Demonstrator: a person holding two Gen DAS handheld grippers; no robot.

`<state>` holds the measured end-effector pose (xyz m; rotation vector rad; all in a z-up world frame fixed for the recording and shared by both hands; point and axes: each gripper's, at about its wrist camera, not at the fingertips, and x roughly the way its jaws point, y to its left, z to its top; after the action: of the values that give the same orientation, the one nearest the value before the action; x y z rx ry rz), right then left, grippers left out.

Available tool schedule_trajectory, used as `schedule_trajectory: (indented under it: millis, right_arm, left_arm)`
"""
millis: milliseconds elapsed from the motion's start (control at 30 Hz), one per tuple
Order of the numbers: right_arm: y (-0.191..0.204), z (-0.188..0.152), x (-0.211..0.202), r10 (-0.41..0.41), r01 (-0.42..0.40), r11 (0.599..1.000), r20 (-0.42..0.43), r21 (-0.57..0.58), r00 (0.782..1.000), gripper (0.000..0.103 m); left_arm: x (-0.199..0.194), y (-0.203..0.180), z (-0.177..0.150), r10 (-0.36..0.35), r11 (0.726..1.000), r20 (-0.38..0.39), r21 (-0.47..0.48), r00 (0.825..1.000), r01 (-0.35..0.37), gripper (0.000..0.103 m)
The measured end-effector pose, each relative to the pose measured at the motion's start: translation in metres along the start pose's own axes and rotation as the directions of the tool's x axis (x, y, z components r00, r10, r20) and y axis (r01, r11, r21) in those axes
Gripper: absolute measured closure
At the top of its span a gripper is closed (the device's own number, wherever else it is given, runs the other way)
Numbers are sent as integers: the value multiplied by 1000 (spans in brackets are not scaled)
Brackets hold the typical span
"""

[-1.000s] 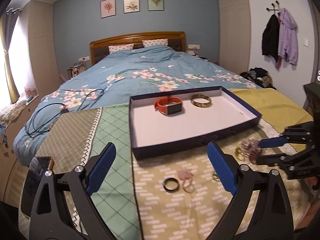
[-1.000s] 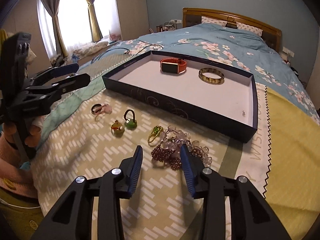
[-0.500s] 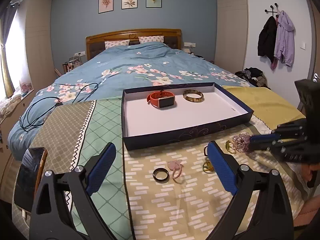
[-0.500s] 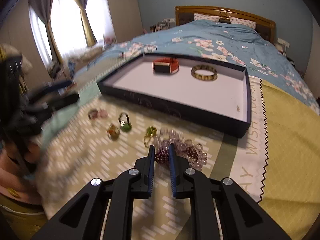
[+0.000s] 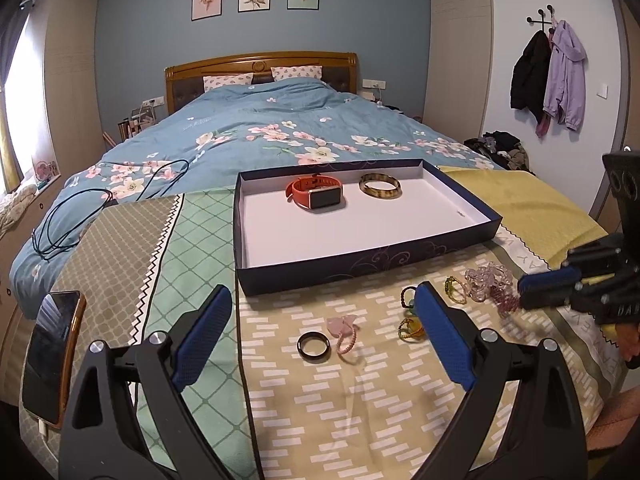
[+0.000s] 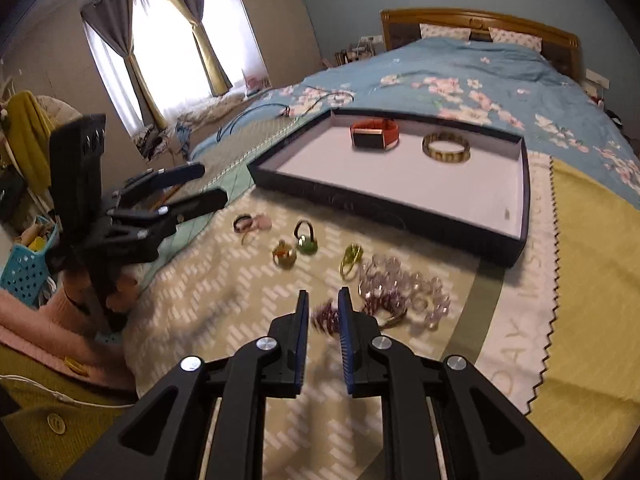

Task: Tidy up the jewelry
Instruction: 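Grasp the clear beaded bracelet with the right tool while the left tool approaches the pink hair tie, then grasp the pink hair tie with the left tool while the right tool lifts the clear bracelet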

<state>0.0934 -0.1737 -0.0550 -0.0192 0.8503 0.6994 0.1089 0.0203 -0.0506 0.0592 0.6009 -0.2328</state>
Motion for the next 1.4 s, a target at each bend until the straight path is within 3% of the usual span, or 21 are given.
schedule_trajectory:
  millis: [67,133,267,467,500,567,633,700,733,933,1033,1100,1133,1233,1300,1400]
  right_arm:
    - [-5,0,-2,-12,11,1000,26,23,1000,78]
    - [-18,4,-3,-59,55,996,55,63,997,77]
    - [-41,9,10,-148,145,983,14,113,989,71]
    - [-64,6,25,-112,116,978,-33,173,993,66]
    - [-65,6,25,-101,106,979,-33,175,994,66]
    - [-67,6,26,-74,79,980,-32,182,997,78]
    - [-68,5,25,-71,75,980,-29,185,997,80]
    - [-66,6,24,-67,70,981,-21,183,998,99]
    - [-66,7,22,-72,73,980,-15,185,997,102]
    - [-66,9,15,-70,68,979,5,190,998,103]
    - [-67,10,13,-65,62,979,8,194,998,95]
    - [-65,9,19,-84,86,981,-19,172,996,78]
    - [-64,8,21,-91,95,982,-31,163,995,75]
    - [-61,6,23,-106,111,984,-39,140,994,77]
    - [-61,5,25,-110,116,985,-50,131,993,92]
    - [-59,3,26,-117,123,986,-52,113,992,95]
  left_arm:
    - [1,-1,0,-1,1000,-1,1,1000,1,12]
    - [1,0,0,0,1000,1,3,1000,0,12]
    - [1,1,0,1,1000,-1,1,1000,-1,12]
    - [3,-2,0,-27,1000,-8,14,1000,27,12]
    - [3,-3,0,-41,999,-11,23,999,42,13]
    - [3,-7,-2,-62,997,-16,42,998,63,13]
    - [6,-11,-2,-80,995,-29,61,996,81,15]
    - [9,-13,-2,-98,993,-47,66,994,101,19]
    - [12,-13,-2,-107,992,-60,64,992,111,20]
    - [31,-8,-3,-130,991,-147,18,981,134,42]
    - [38,-6,-6,-141,990,-178,2,974,143,48]
    - [41,-6,-6,-144,989,-189,0,971,147,49]
    - [41,-7,-7,-148,989,-192,2,970,151,49]
    - [46,-9,-9,-151,988,-218,7,964,156,55]
    - [51,-10,-10,-150,988,-239,3,959,155,60]
    - [58,-9,-11,-161,986,-263,-12,951,164,70]
